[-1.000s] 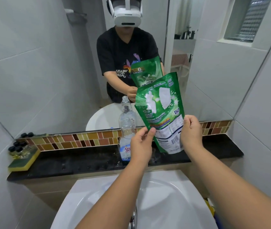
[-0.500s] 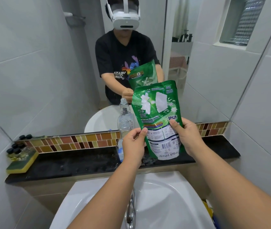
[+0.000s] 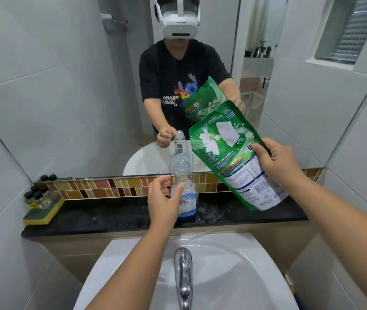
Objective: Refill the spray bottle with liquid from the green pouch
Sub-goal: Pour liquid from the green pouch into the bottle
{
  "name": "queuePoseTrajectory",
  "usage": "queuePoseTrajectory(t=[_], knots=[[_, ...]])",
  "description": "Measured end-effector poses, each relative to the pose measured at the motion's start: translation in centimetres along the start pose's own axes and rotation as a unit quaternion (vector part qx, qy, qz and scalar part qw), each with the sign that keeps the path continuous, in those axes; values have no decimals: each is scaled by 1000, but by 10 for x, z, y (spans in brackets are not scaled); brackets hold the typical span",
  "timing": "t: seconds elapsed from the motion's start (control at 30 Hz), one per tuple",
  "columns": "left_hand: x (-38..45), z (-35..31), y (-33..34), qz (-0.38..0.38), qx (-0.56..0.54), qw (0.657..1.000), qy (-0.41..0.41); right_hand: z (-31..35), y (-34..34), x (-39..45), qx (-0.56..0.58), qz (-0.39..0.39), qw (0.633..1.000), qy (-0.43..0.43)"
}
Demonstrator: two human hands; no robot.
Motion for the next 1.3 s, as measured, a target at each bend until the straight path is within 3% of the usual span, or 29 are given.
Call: queuePoseTrajectory(t=[0.2, 0.37, 0.6, 1.3], knots=[[25, -3, 20, 90, 85, 992, 36, 41, -1, 26, -121, 46, 981, -143], [38, -1, 32, 158, 86, 984, 21, 68, 7, 41, -203, 123, 948, -211], [46, 0, 35, 185, 67, 980, 9, 83, 13, 59, -236, 184, 928, -222], [47, 5, 39, 197, 62, 978, -1, 125, 19, 77, -261, 218, 895, -289]])
Point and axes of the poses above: each hand's wrist, its own x-axis towards the middle knuckle, its own y-axis out of the palm, z = x × y, the point moved 7 cm from there along x, towards the middle knuckle, and after that the axes turned 9 degrees about -z, right-handed, at the moved point
